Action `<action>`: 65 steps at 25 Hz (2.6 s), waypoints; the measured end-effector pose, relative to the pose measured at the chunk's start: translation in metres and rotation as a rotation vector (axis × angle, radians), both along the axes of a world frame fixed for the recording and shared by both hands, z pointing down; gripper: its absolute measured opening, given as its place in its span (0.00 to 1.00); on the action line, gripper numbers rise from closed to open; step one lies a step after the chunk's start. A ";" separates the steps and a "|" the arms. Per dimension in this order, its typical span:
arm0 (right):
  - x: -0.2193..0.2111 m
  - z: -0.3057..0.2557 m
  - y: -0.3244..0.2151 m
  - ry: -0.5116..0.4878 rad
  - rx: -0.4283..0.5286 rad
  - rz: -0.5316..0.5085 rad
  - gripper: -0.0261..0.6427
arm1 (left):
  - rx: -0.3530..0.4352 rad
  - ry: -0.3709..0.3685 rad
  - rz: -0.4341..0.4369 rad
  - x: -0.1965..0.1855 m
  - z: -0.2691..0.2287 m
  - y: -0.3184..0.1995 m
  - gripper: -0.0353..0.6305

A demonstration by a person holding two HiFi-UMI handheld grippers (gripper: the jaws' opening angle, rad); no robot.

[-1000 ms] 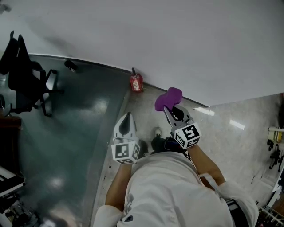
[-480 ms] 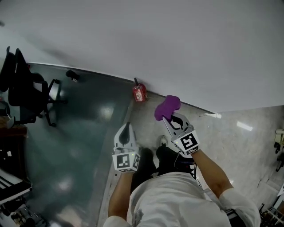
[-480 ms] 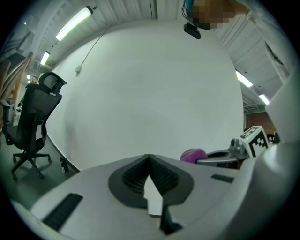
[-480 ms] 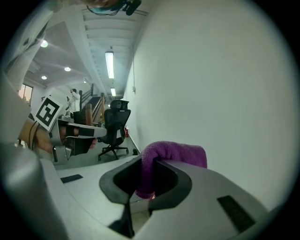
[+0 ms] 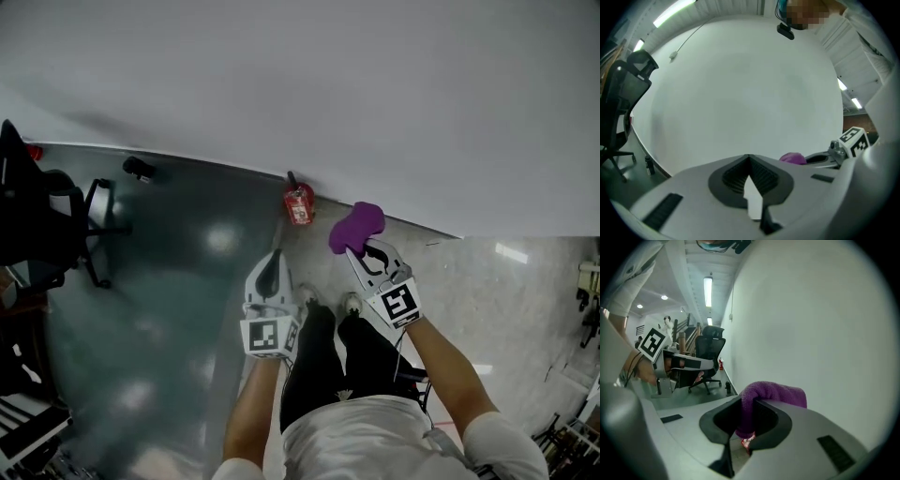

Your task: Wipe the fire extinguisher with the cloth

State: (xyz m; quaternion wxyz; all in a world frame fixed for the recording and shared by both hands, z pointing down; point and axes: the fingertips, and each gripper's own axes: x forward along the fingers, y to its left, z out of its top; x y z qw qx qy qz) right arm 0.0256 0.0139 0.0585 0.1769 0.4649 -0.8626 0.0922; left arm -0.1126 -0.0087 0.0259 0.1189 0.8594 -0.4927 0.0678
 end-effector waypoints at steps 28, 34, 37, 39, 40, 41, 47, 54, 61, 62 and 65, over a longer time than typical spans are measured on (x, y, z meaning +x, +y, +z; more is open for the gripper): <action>0.027 0.308 -0.087 -0.093 -0.094 0.115 0.12 | -0.011 0.080 -0.116 0.060 0.252 -0.053 0.06; 0.013 0.385 -0.086 -0.058 -0.120 -0.049 0.12 | -0.020 0.049 -0.102 0.063 0.304 -0.059 0.06; 0.022 0.440 -0.086 0.007 -0.144 -0.103 0.12 | 0.002 0.030 -0.057 0.060 0.331 -0.066 0.06; 0.033 0.474 -0.094 -0.010 -0.155 -0.049 0.12 | 0.017 0.021 -0.046 0.056 0.352 -0.067 0.06; 0.036 0.491 -0.098 -0.020 -0.160 -0.025 0.12 | 0.023 0.017 -0.044 0.054 0.362 -0.068 0.06; 0.039 0.509 -0.100 -0.027 -0.167 -0.007 0.12 | 0.027 0.014 -0.042 0.052 0.372 -0.067 0.06; 0.025 0.606 -0.099 0.014 -0.160 -0.060 0.12 | 0.069 0.031 -0.045 0.037 0.435 -0.067 0.06; 0.021 0.696 -0.097 0.073 -0.164 -0.069 0.12 | 0.070 0.039 -0.038 0.027 0.500 -0.066 0.06; 0.008 0.736 -0.094 0.120 -0.216 -0.115 0.12 | 0.056 0.050 -0.046 0.022 0.514 -0.051 0.06; 0.007 0.740 -0.095 0.132 -0.225 -0.113 0.12 | 0.051 0.053 -0.053 0.018 0.514 -0.049 0.06; 0.005 0.753 -0.100 0.148 -0.253 -0.091 0.12 | 0.045 0.047 -0.064 0.009 0.513 -0.044 0.06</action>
